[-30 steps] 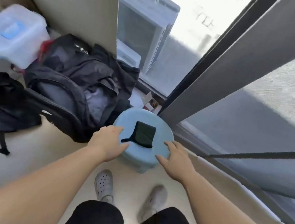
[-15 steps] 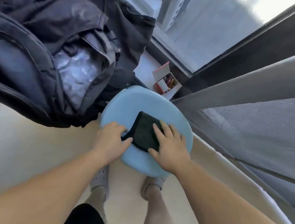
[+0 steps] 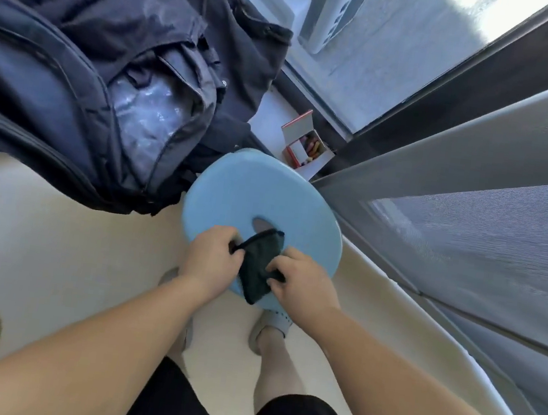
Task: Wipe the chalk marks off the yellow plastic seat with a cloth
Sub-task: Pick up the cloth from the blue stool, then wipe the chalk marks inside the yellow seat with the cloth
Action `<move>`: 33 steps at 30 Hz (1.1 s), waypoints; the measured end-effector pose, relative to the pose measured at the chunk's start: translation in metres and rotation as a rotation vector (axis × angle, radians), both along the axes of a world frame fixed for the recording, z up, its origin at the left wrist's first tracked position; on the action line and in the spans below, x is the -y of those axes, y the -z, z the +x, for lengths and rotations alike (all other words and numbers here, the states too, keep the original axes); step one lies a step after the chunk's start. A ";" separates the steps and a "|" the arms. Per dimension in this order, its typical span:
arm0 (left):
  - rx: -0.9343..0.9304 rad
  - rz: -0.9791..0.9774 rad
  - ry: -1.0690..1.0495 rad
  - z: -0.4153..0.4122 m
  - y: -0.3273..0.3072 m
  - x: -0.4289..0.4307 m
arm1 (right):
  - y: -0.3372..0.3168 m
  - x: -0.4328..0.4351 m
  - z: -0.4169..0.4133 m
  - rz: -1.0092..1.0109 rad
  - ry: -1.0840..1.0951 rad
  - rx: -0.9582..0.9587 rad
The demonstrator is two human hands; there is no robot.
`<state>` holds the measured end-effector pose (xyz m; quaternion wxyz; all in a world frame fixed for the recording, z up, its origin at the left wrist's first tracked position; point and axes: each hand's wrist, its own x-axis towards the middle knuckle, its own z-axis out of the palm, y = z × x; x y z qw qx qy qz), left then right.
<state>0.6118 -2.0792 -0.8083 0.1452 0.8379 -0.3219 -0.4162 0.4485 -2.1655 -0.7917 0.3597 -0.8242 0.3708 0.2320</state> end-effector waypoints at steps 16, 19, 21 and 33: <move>-0.126 -0.344 0.053 0.089 -0.371 -0.094 | -0.345 -0.082 0.076 0.178 0.289 0.292; -0.150 -0.442 -0.068 0.093 -0.423 -0.123 | -0.383 -0.103 0.104 0.277 0.368 0.466; -0.161 -0.506 -0.174 0.086 -0.447 -0.145 | -0.403 -0.116 0.116 0.376 0.418 0.551; -0.223 -0.718 -0.947 -0.021 -0.456 -0.291 | -0.423 -0.185 0.099 0.467 -0.020 0.583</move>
